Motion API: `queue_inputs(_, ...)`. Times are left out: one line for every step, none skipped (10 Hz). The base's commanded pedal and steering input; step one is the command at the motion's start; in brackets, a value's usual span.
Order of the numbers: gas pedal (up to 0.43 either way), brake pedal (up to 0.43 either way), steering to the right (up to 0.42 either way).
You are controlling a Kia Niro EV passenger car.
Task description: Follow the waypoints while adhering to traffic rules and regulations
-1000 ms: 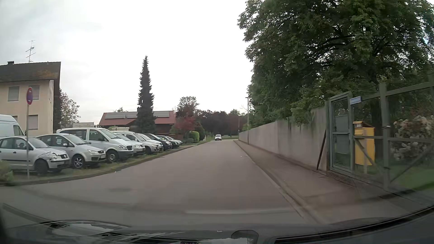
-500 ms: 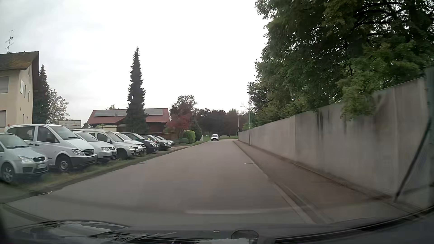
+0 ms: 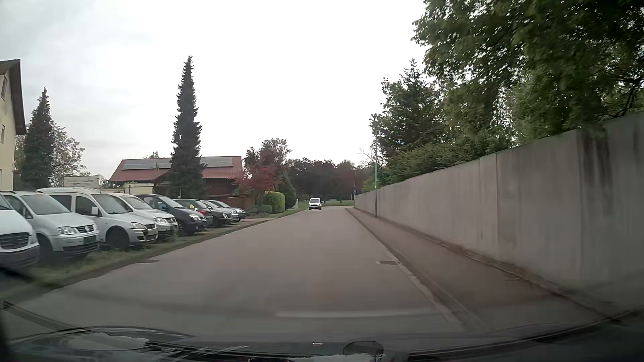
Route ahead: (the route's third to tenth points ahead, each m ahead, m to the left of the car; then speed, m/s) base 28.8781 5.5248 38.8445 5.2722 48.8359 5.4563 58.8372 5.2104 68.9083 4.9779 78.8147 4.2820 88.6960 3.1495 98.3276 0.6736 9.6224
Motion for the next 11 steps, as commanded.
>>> queue_inputs(0.067, 0.000, 0.002)
queue_inputs(0.067, 0.000, 0.002)
queue_inputs(0.059, 0.000, 0.001)
queue_inputs(0.059, 0.000, 0.000)
queue_inputs(0.059, 0.000, 0.000)
queue_inputs(0.059, 0.000, 0.000)
queue_inputs(0.059, 0.000, 0.000)
queue_inputs(0.059, 0.000, 0.000)
queue_inputs(0.059, 0.000, 0.000)
queue_inputs(0.059, 0.000, 0.000)
queue_inputs(0.059, 0.000, 0.004)
